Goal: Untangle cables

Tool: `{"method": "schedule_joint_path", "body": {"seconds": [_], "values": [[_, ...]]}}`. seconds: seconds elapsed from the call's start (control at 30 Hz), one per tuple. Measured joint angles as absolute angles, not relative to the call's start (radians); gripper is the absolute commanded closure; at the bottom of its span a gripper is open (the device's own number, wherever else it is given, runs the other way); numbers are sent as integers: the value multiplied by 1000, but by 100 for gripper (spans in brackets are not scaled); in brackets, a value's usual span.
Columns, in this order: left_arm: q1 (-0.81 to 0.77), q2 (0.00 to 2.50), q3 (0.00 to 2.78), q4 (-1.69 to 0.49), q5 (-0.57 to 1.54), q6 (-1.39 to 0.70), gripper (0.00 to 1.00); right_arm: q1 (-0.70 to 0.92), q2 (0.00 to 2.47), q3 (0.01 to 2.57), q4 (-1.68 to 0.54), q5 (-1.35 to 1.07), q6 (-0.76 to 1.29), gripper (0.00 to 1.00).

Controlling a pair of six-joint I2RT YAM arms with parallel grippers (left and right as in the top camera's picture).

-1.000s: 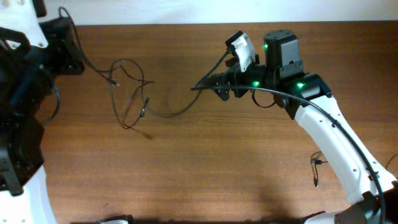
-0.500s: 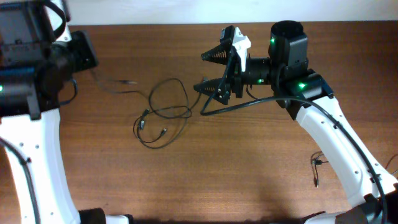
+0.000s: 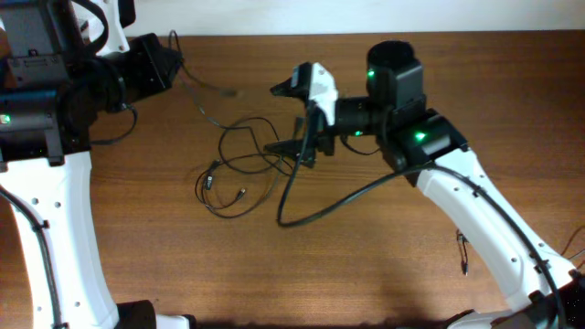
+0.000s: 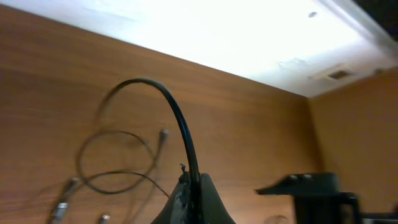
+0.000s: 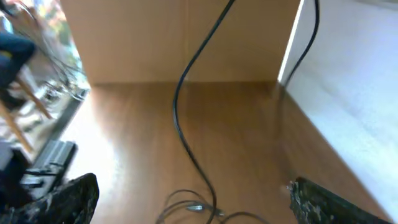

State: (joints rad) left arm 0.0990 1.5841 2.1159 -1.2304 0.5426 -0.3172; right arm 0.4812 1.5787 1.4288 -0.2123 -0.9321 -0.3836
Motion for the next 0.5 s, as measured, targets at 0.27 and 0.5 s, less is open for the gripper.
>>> {"method": "schedule_joint_path", "body": {"seconds": [0.27,0.5], "values": [[12,1584,2116,-1229,634,-361,100,557,1624,1429,-201,-764,-454,38],[-26,1584,2116,-1227,554,-364,100,557,1628,1429,-196,-747,-436,96]]}}
